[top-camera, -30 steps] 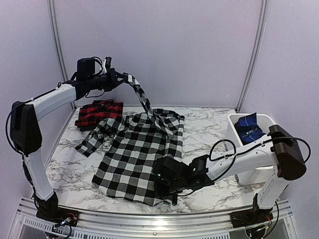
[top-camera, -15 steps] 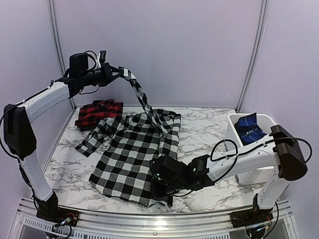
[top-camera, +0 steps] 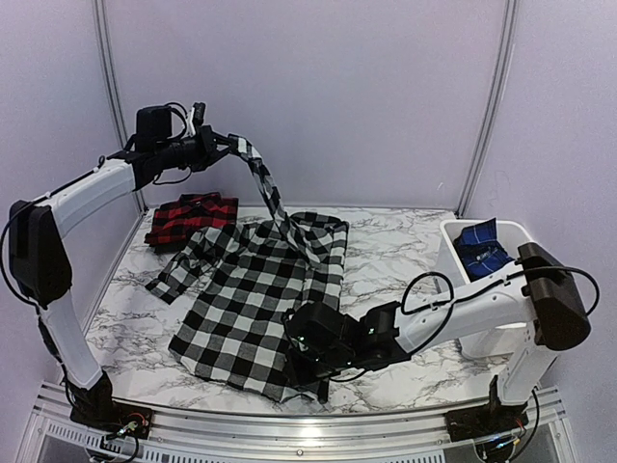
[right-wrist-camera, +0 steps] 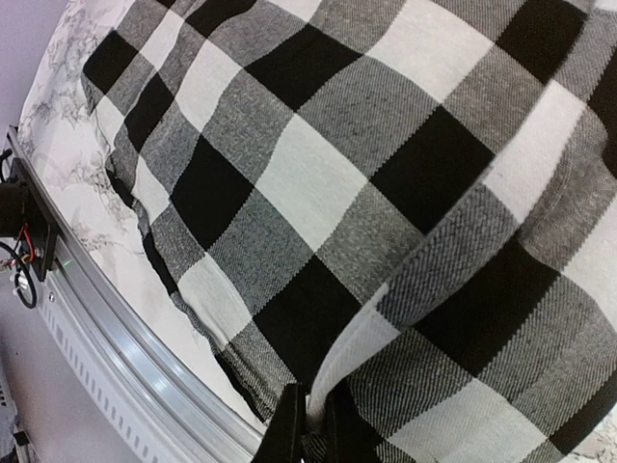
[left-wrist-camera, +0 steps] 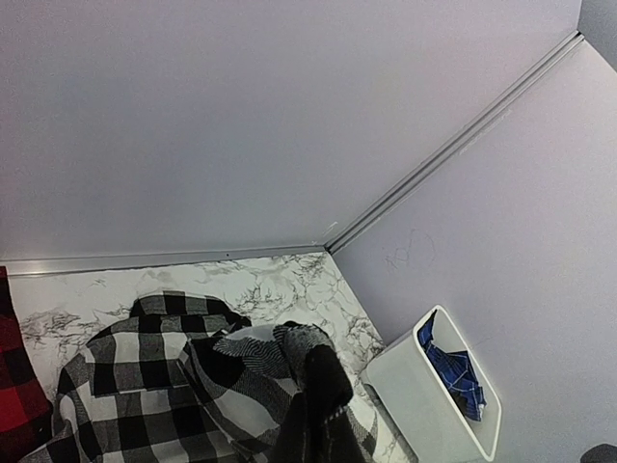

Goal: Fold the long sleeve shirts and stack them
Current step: Fold the corner of the shirt at the center of the board.

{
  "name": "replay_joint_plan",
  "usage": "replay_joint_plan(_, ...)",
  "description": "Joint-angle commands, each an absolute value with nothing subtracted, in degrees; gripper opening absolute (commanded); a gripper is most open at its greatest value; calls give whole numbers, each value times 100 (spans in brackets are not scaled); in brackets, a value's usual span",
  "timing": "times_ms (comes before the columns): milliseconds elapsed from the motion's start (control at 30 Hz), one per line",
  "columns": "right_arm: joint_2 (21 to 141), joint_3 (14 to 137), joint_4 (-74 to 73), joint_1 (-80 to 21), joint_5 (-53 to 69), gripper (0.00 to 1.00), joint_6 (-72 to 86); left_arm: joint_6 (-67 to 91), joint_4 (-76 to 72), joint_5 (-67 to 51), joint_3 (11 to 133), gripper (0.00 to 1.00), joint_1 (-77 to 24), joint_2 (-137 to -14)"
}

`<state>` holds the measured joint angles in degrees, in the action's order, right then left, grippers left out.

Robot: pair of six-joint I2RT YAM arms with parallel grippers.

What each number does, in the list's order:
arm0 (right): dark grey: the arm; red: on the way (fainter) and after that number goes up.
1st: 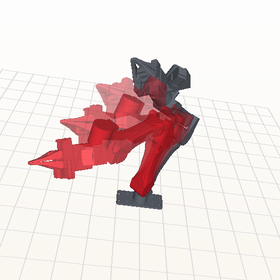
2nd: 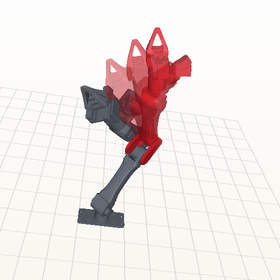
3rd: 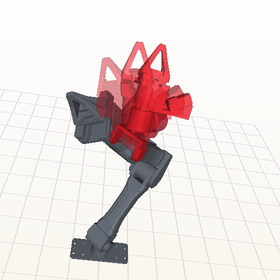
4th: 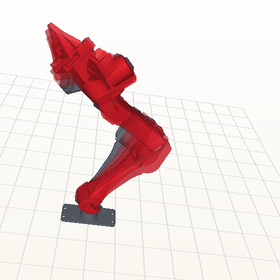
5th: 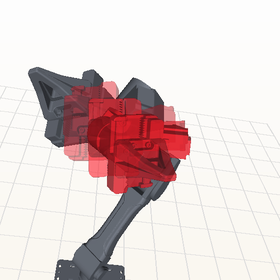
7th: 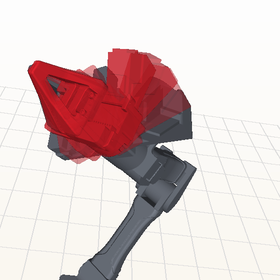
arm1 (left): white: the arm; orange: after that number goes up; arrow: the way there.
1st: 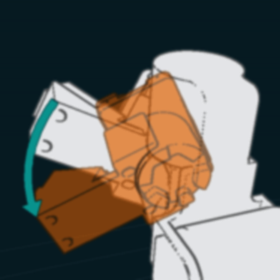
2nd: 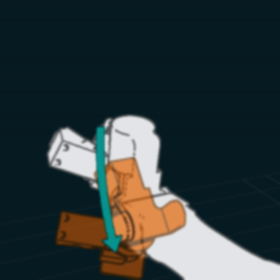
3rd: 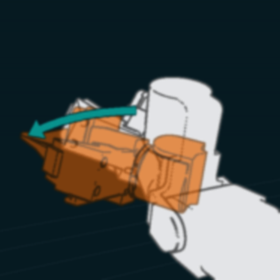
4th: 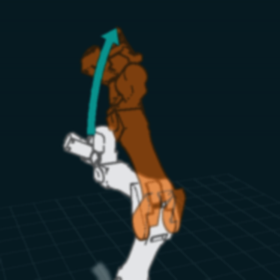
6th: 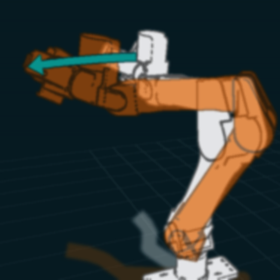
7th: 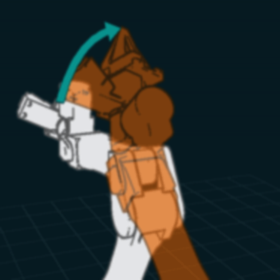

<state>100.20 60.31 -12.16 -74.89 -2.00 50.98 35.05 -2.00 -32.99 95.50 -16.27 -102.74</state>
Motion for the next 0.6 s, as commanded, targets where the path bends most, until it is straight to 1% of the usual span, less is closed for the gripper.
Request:
replay_joint_plan(0,10146,6210,-896,-7400,161,17,4939,3354,-141,-3289,9613,0,-1598,-10362)
replay_joint_plan(100,9859,6113,-875,-7266,143,42,4793,3327,-132,-3318,9580,0,-1599,-10370)
replay_joint_plan(167,9558,5993,-900,-7060,119,50,4709,3324,-124,-3331,9588,0,-1593,-10371)
replay_joint_plan(267,8941,5746,-935,-6602,55,51,4586,3318,-123,-3347,9614,0,-1597,-10371)
replay_joint_plan(400,8348,5533,-967,-5901,-191,49,4393,3330,-136,-3402,9646,0,-1599,-10408)
replay_joint_plan(467,8224,5440,-916,-5513,-199,45,4322,3351,-147,-3418,9658,0,-1596,-10430)
replay_joint_plan(567,8270,5385,-638,-5022,129,37,4205,3375,-158,-3450,9658,0,-1595,-10441)
